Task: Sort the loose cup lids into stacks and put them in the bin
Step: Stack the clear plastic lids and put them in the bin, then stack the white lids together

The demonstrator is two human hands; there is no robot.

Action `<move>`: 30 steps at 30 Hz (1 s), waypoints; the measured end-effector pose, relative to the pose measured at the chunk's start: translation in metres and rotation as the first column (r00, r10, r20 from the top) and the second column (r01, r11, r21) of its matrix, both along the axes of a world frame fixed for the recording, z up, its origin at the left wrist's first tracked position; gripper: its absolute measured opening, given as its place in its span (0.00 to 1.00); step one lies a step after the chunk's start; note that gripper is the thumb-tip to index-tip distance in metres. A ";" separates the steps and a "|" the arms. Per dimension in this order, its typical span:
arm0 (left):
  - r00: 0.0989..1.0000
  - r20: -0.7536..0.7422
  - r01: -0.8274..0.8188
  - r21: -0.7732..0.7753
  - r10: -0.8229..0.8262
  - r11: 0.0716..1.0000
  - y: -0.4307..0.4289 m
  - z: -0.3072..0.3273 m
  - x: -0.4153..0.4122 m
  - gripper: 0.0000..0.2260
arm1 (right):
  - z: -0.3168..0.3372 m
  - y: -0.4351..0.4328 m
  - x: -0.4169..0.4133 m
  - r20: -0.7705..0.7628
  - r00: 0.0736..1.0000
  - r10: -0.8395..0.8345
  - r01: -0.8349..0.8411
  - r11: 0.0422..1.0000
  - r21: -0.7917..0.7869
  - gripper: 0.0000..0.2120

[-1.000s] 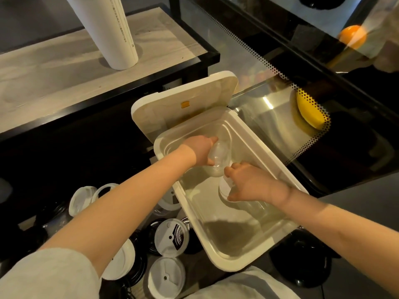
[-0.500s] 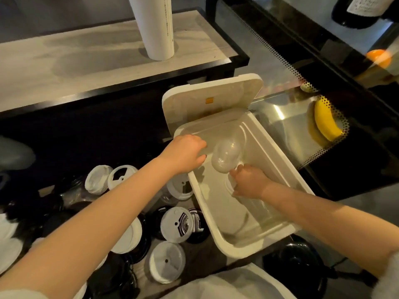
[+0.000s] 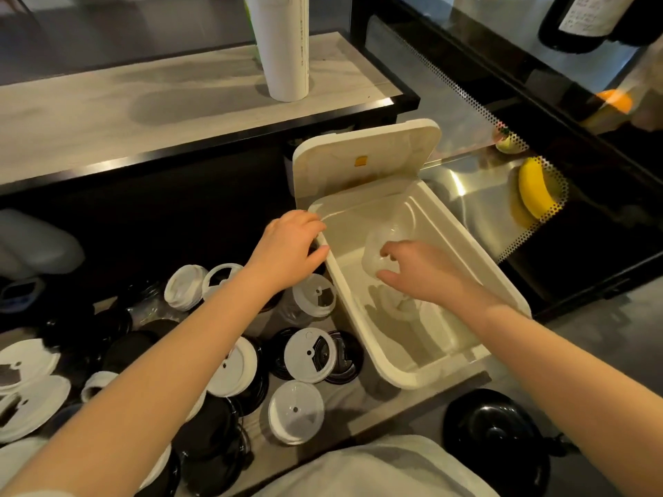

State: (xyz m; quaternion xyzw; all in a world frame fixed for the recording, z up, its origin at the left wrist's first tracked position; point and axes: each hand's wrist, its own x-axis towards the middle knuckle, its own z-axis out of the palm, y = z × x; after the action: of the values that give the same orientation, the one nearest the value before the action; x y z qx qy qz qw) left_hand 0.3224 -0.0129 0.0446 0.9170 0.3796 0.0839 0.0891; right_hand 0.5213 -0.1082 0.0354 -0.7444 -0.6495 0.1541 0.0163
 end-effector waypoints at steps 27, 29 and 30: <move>0.866 -0.473 -0.313 -0.259 0.162 0.914 -0.071 -0.076 -0.165 0.43 | -0.094 -0.034 -0.143 -0.013 0.991 0.133 -0.131 0.950 -0.284 0.43; 0.874 -0.453 -0.318 -0.259 0.176 0.912 -0.073 -0.077 -0.164 0.42 | -0.097 -0.034 -0.142 -0.030 0.992 0.122 -0.125 0.958 -0.257 0.41; 0.880 -0.438 -0.317 -0.258 0.182 0.913 -0.074 -0.077 -0.163 0.41 | -0.097 -0.035 -0.141 -0.054 0.993 0.107 -0.117 0.963 -0.242 0.41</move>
State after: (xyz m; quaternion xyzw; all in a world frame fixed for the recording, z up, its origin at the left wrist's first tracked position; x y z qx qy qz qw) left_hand 0.1593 -0.0867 -0.0327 0.8297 0.5147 -0.1596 0.1455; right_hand 0.3798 -0.1427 -0.0621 -0.6994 -0.6663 0.2486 -0.0713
